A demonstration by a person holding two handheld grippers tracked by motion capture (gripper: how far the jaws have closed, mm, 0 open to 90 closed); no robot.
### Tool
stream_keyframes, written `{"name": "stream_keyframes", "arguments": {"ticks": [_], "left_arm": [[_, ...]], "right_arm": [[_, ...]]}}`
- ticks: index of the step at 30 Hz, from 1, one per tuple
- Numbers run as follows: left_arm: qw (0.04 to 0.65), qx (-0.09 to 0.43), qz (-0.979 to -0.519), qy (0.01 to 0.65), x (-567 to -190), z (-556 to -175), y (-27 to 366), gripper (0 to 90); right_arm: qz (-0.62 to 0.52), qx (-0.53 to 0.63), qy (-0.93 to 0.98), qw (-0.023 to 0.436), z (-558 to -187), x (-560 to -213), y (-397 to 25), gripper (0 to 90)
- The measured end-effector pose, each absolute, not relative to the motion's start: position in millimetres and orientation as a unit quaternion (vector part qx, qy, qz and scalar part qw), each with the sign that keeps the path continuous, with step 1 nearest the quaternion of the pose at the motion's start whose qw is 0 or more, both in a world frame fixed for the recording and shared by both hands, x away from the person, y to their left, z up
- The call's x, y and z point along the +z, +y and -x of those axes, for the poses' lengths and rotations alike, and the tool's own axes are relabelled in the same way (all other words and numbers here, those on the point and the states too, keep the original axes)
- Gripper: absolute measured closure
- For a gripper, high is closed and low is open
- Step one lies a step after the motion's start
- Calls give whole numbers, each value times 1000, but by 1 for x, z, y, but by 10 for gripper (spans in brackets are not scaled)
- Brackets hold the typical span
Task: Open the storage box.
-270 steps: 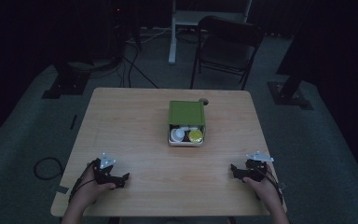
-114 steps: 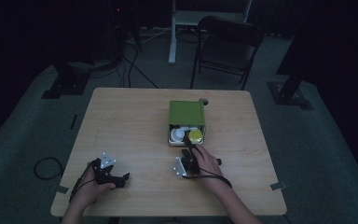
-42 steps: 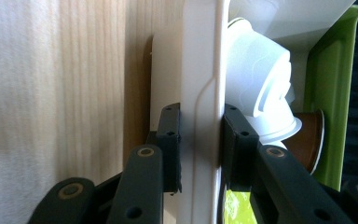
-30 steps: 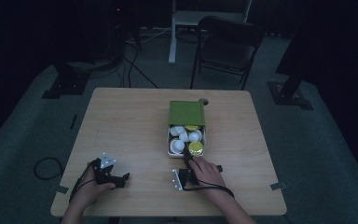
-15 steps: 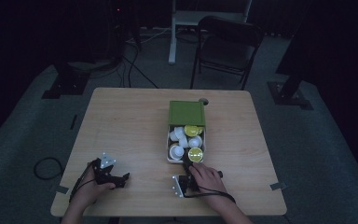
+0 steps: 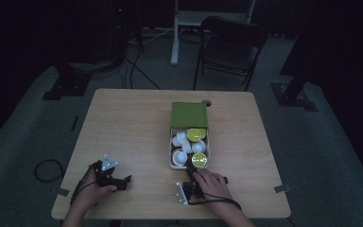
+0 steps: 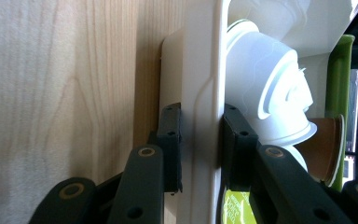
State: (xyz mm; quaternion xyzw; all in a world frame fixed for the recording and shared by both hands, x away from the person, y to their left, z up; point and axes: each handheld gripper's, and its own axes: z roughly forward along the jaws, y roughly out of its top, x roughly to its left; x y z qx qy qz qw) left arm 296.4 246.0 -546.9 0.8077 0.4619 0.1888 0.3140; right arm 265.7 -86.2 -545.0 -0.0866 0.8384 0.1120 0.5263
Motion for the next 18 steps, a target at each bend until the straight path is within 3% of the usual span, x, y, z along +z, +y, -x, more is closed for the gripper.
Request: {"name": "stream_keyframes", "arguments": {"ticks": [18], "left_arm": [[313, 189, -808, 462, -547, -296, 246, 0]], "right_arm": [[91, 125, 843, 516, -255, -543, -93, 724]]}}
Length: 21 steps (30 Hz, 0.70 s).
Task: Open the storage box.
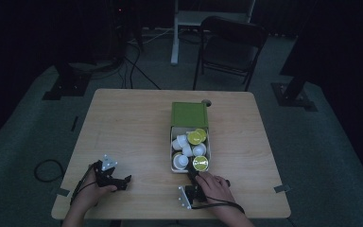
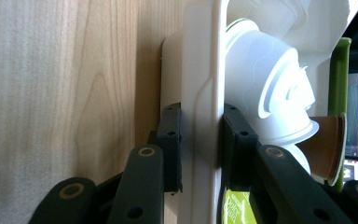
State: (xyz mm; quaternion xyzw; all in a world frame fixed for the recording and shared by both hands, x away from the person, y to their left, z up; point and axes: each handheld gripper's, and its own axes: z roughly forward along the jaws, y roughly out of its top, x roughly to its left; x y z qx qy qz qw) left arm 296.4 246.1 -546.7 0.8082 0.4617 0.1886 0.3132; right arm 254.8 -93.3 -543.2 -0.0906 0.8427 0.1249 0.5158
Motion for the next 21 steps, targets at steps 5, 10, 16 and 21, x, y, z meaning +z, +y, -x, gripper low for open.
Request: {"name": "stream_keyframes", "arguments": {"ticks": [5, 10, 16, 21], "left_arm": [[314, 189, -808, 462, -547, -296, 246, 0], [314, 189, -808, 462, -547, -296, 246, 0], [314, 189, -808, 462, -547, -296, 246, 0], [314, 189, -808, 462, -547, -296, 246, 0]], "right_arm": [[87, 129, 851, 501, -254, -537, -91, 621], [84, 168, 852, 488, -248, -524, -89, 614], [69, 210, 848, 482, -244, -508, -90, 574], [45, 236, 847, 474, -249, -496, -94, 559]]}}
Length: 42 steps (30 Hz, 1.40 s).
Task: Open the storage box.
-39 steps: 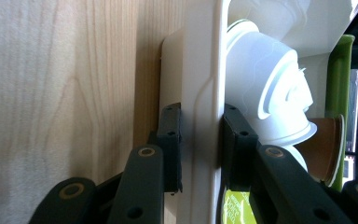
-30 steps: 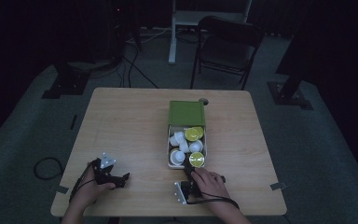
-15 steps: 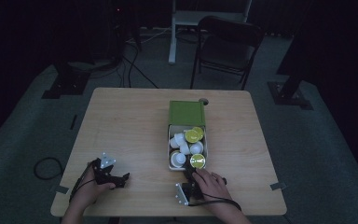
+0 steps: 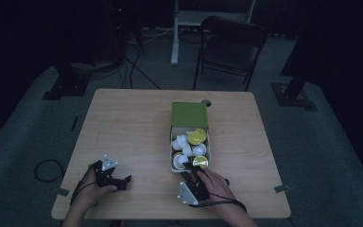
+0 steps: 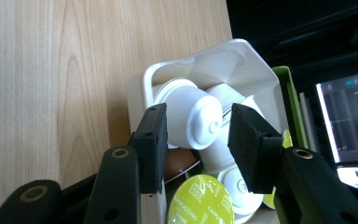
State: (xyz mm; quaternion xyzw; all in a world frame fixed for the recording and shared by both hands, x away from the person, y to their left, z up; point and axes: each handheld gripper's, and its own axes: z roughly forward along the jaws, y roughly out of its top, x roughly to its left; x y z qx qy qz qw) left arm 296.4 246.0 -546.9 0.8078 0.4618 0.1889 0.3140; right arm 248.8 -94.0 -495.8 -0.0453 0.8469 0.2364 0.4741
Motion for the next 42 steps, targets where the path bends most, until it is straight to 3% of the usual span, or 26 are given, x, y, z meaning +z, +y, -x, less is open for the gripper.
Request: {"name": "stream_keyframes", "arguments": {"ticks": [20, 32, 42], "left_arm": [[314, 189, -808, 462, -547, -296, 246, 0], [314, 189, -808, 462, -547, -296, 246, 0], [314, 189, -808, 462, -547, -296, 246, 0]], "right_arm": [[-127, 370, 826, 405, -270, -459, -123, 364], [-251, 437, 768, 395, -288, -446, -152, 325], [-332, 482, 723, 367, -302, -446, -178, 191]]}}
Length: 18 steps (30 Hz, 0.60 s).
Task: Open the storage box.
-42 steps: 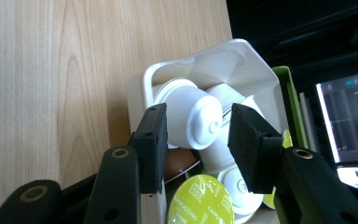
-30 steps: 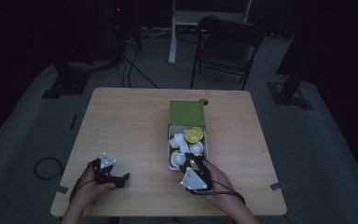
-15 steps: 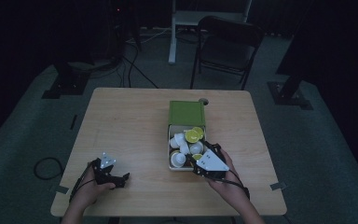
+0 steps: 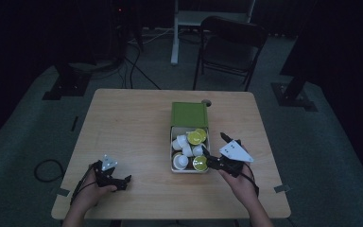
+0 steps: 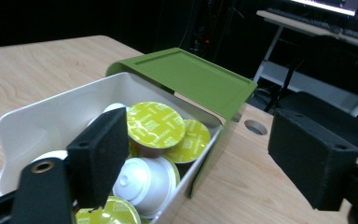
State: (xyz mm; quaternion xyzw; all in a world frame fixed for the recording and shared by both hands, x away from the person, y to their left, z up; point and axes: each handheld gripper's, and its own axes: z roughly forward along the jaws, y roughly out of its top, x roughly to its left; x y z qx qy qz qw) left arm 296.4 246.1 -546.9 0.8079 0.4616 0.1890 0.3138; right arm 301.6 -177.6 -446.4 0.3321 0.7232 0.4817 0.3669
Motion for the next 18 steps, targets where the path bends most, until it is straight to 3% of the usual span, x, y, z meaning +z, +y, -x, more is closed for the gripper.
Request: {"name": "stream_keyframes", "arguments": {"ticks": [18], "left_arm": [[314, 189, -808, 462, -547, -296, 246, 0]], "right_arm": [[-426, 441, 702, 361, -318, -469, -212, 133]]}}
